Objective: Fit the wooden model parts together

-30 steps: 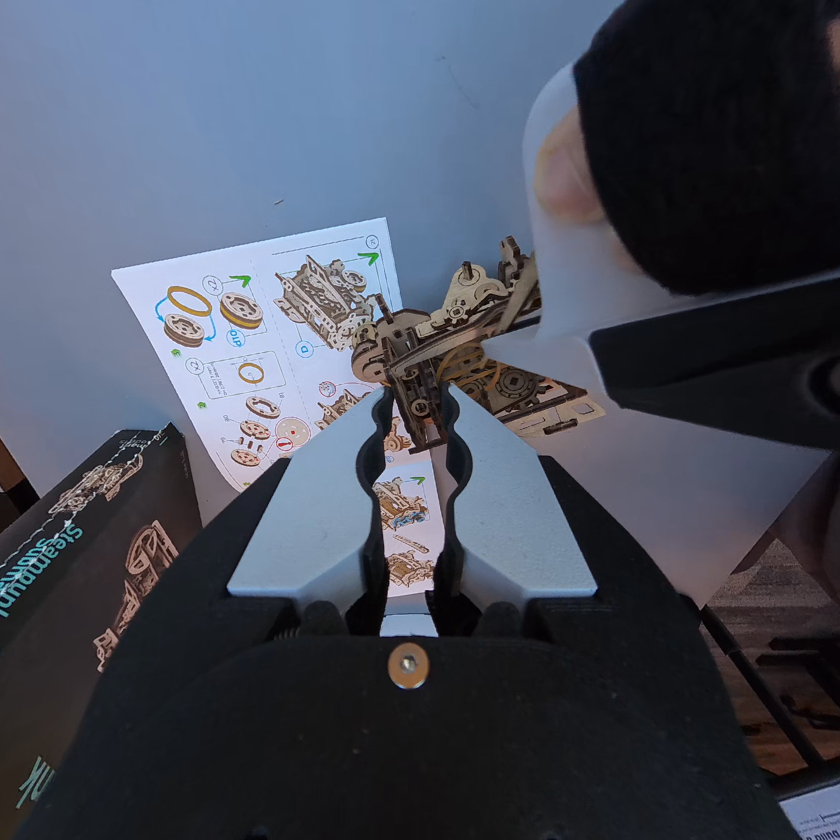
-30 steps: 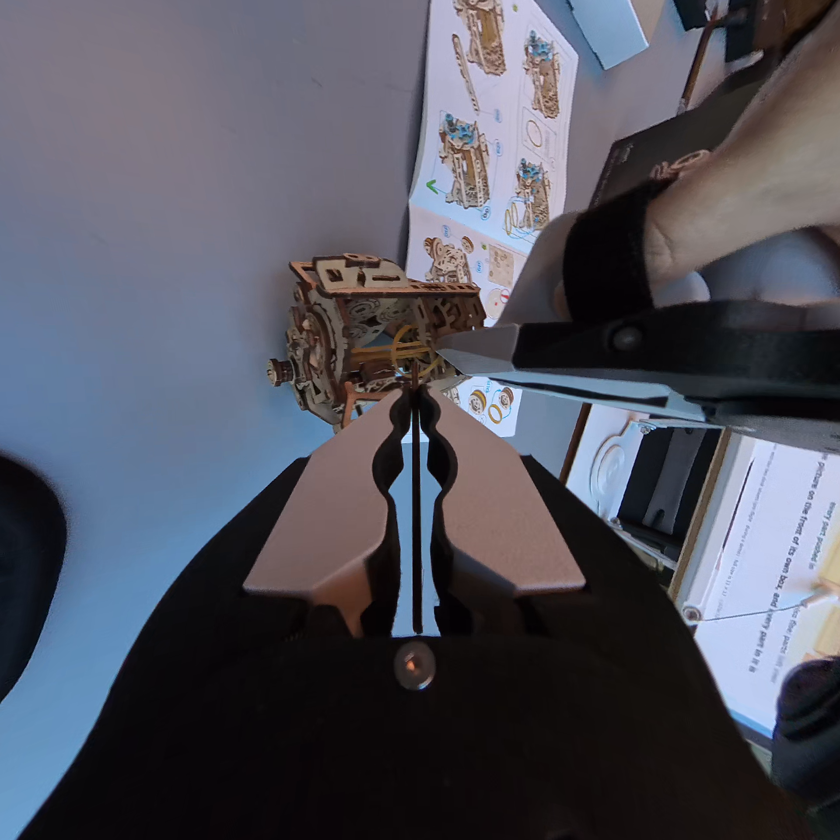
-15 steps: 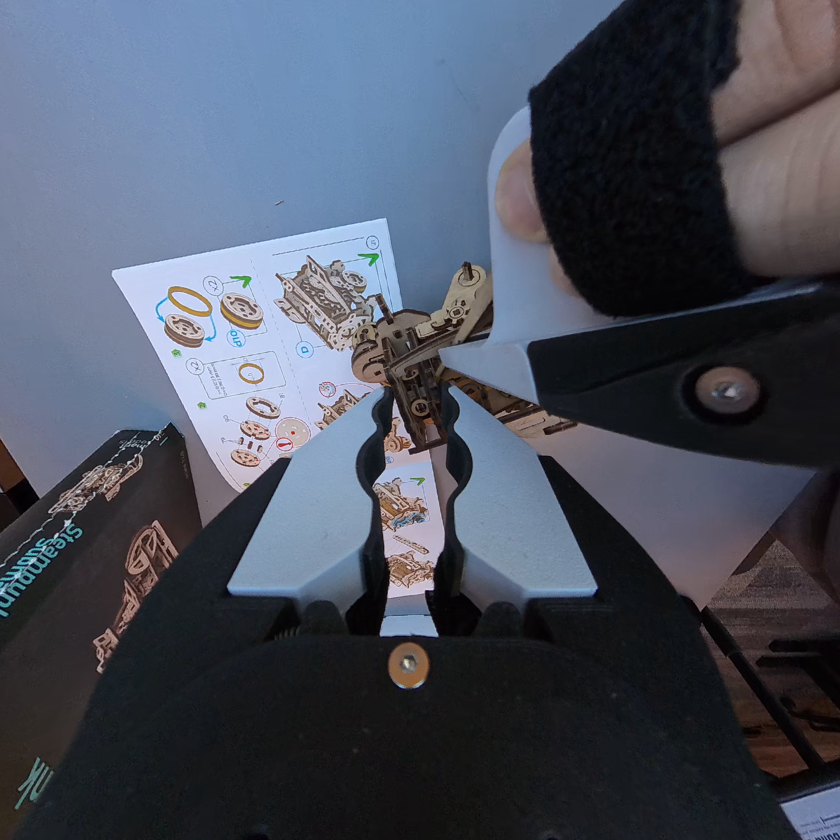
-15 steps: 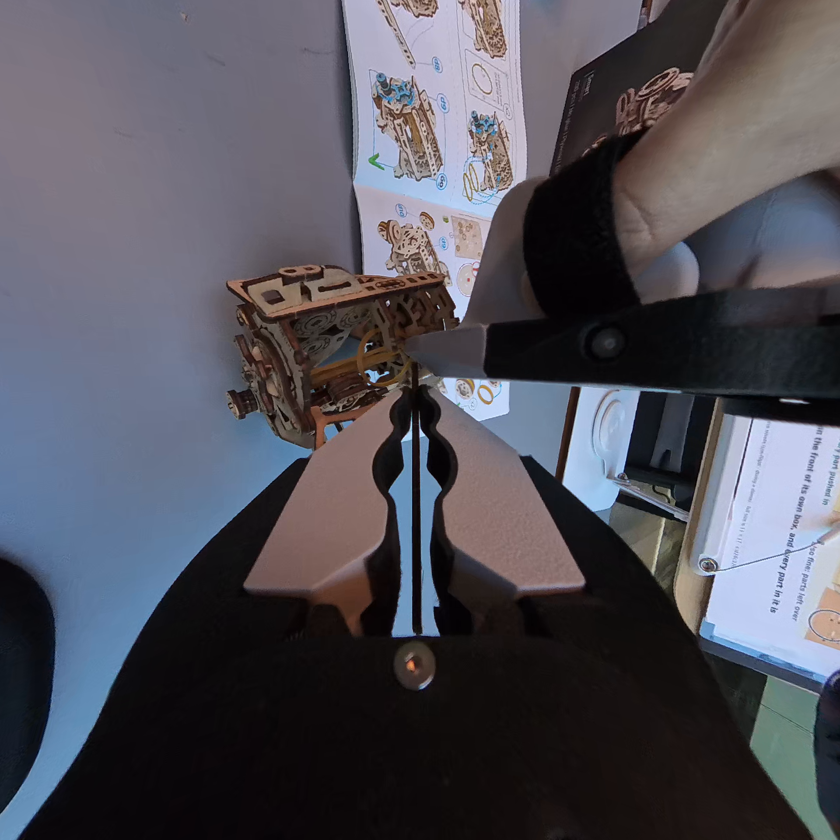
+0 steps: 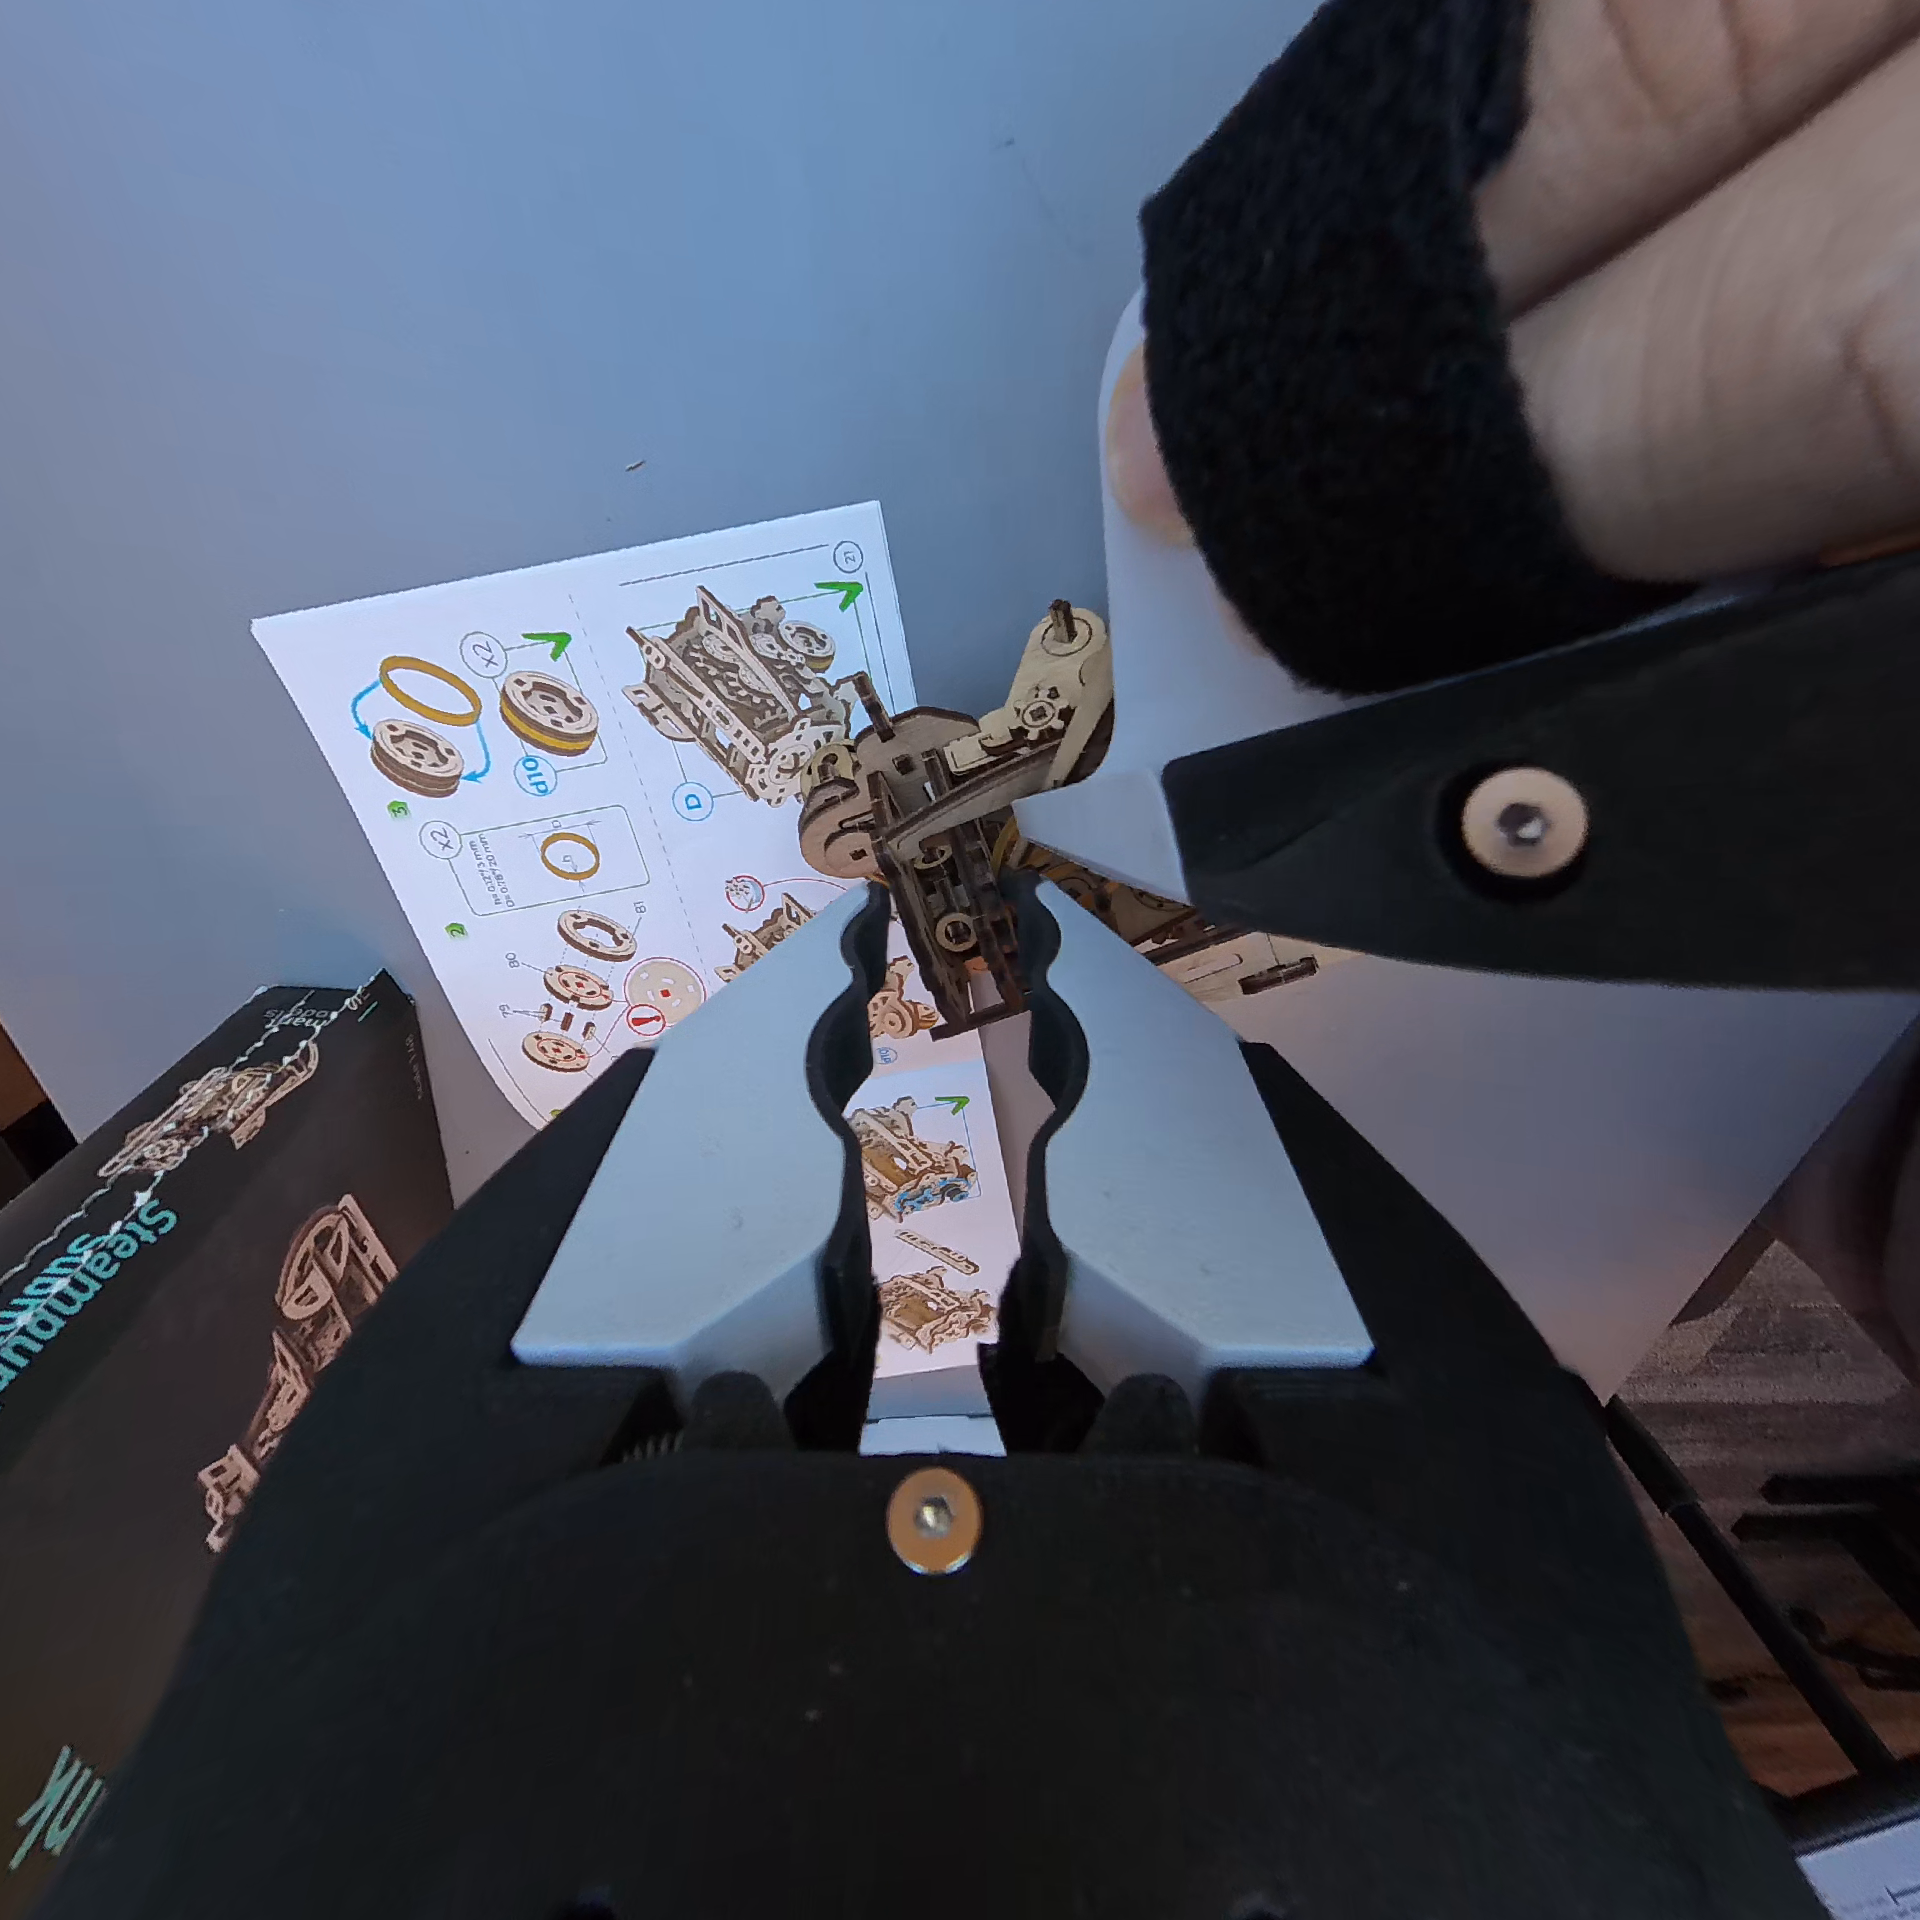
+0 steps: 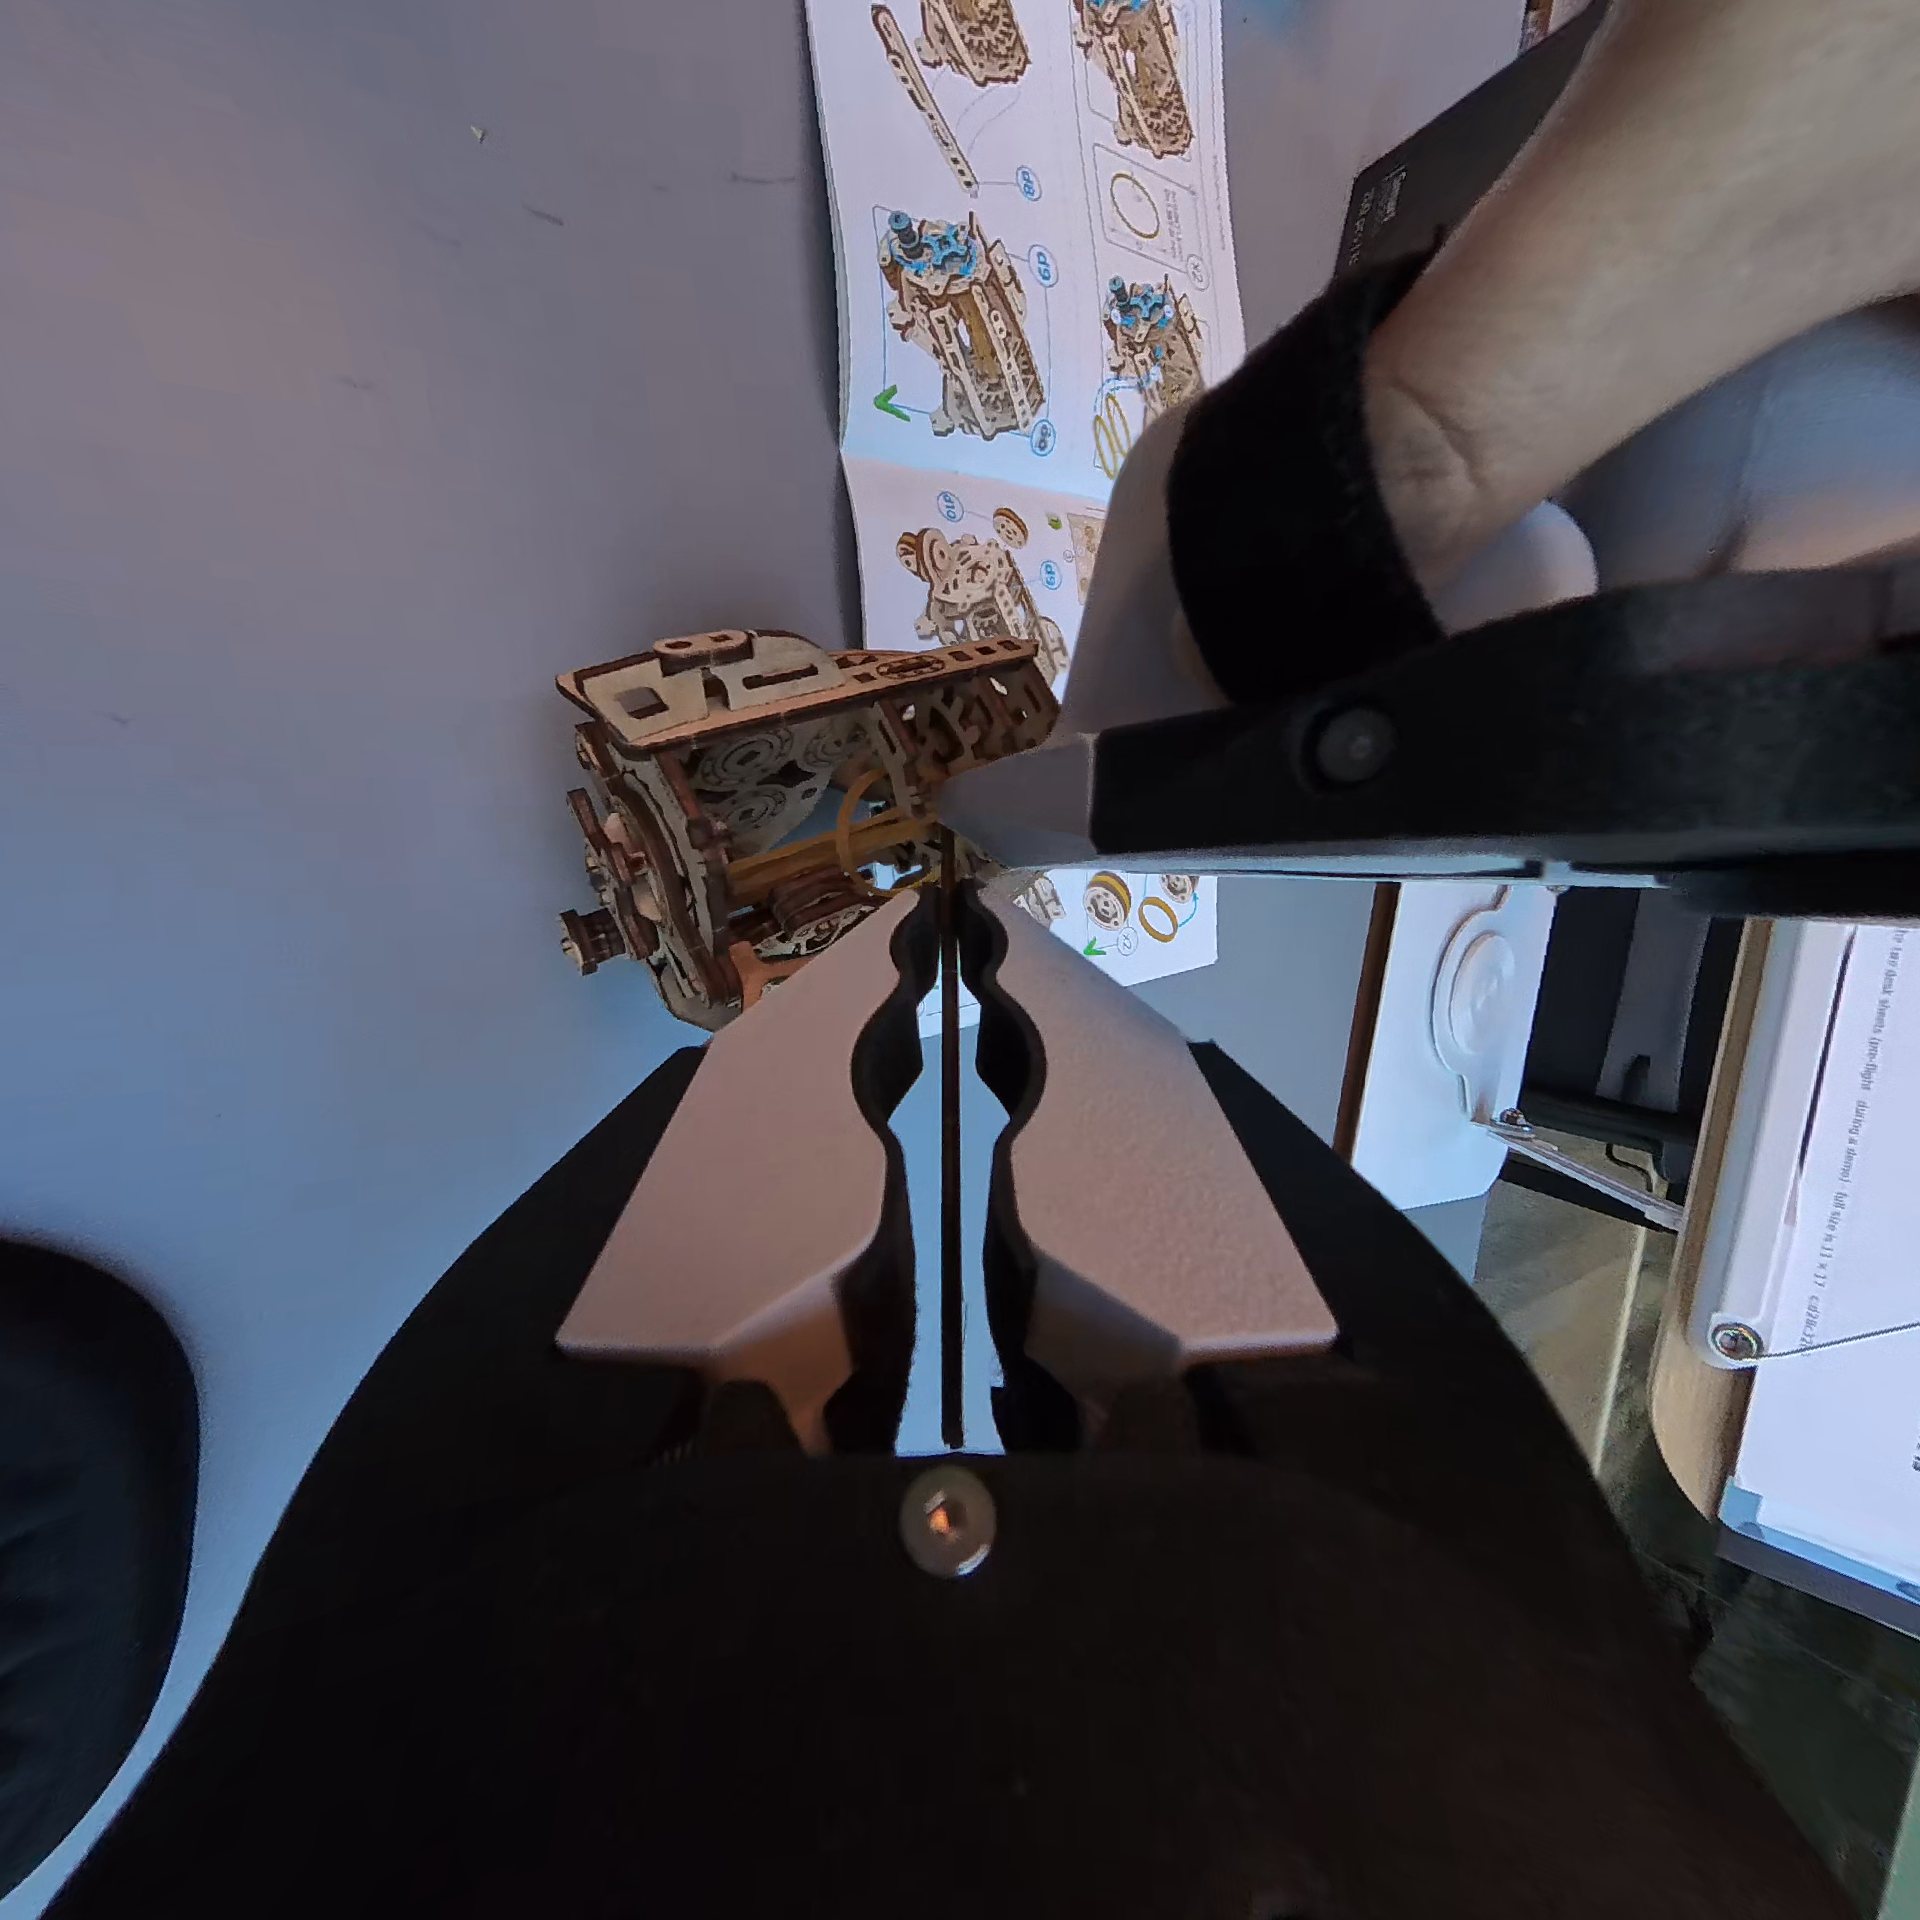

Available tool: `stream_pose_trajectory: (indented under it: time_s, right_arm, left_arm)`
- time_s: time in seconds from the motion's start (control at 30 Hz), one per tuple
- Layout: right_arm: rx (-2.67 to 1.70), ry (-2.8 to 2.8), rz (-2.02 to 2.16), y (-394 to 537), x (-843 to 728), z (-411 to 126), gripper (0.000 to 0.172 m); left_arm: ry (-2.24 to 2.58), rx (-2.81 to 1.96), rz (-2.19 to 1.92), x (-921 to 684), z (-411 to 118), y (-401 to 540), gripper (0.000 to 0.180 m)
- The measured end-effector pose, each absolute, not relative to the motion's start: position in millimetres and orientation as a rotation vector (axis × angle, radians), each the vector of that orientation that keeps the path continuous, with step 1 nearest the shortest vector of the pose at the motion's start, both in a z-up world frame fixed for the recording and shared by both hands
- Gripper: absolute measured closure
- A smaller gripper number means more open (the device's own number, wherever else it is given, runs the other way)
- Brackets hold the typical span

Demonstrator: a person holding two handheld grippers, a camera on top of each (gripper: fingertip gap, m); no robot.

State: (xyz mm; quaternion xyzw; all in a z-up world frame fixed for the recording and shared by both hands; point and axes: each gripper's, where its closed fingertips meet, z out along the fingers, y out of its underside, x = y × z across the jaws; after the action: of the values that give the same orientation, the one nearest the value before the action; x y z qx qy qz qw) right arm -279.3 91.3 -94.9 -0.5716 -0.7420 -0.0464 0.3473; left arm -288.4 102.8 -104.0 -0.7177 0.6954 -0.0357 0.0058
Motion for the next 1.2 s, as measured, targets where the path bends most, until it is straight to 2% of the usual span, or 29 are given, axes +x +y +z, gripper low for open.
stream_pose_trajectory:
  time_s: [0.33, 0.63, 0.83, 1.03, 1.13, 1.2]
  right_arm:
    - [-1.508, -1.860, -0.055, 90.4, -276.0, -90.2, 0.171]
    - [-1.475, -1.801, -0.113, 91.2, -279.2, -90.9, 0.171]
    - [-1.478, -1.802, -0.148, 94.8, -281.4, -92.6, 0.171]
    - [-1.511, -1.809, -0.165, 94.6, -281.2, -94.1, 0.171]
    - [-1.558, -1.700, -0.108, 93.3, -278.9, -81.5, 0.171]
    - [-1.590, -1.537, 0.001, 92.1, -283.1, -53.0, 0.171]
  left_arm:
    - [2.101, -2.253, -0.143, -288.9, -93.4, 108.9, 0.144]
    - [1.784, -2.195, -0.430, -288.0, -65.1, 121.3, 0.145]
    - [1.587, -2.194, -0.677, -290.4, -71.9, 121.1, 0.150]
    - [1.543, -2.197, -0.701, -300.4, -88.8, 124.5, 0.151]
    - [1.345, -2.088, -0.706, -306.5, -64.4, 140.9, 0.151]
    - [1.168, -1.998, -0.540, -321.9, -37.8, 166.4, 0.151]
